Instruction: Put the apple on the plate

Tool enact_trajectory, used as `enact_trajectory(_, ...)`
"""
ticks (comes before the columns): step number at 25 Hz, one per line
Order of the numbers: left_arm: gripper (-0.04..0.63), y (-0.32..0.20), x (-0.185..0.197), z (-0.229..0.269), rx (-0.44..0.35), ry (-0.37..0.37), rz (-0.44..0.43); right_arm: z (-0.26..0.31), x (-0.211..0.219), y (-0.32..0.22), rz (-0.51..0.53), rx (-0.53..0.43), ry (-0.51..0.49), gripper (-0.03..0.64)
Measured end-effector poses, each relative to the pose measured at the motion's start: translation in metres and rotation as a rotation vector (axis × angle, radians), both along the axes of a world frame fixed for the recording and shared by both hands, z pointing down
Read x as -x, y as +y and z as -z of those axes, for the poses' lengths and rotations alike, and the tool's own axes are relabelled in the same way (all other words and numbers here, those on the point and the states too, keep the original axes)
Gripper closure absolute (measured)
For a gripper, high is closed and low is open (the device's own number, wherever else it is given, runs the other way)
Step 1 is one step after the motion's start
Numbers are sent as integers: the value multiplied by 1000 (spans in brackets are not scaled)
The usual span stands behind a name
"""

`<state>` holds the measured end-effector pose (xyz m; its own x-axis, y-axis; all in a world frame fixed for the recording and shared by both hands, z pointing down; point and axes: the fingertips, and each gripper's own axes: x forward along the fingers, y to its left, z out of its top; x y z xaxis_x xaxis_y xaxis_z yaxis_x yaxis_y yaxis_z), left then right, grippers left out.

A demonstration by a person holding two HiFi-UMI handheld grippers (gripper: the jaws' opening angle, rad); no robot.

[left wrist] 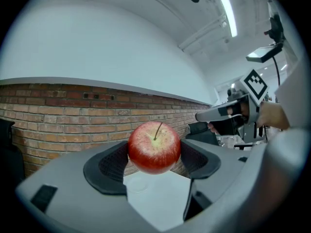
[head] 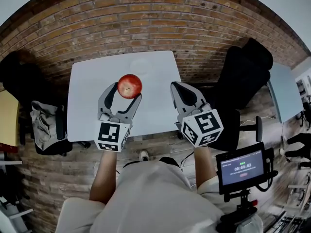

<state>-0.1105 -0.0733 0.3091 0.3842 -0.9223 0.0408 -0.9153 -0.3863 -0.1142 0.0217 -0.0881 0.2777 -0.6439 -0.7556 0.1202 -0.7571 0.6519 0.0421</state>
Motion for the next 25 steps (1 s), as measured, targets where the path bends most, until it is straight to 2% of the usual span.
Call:
enact_trajectory(16, 250, -26, 20, -25, 56, -6, -2, -26, 29, -27, 15, 58, 12, 614)
enact_trajectory(25, 250, -74, 31, -41, 97, -11, 24, -44, 46, -82, 40, 79, 35, 614)
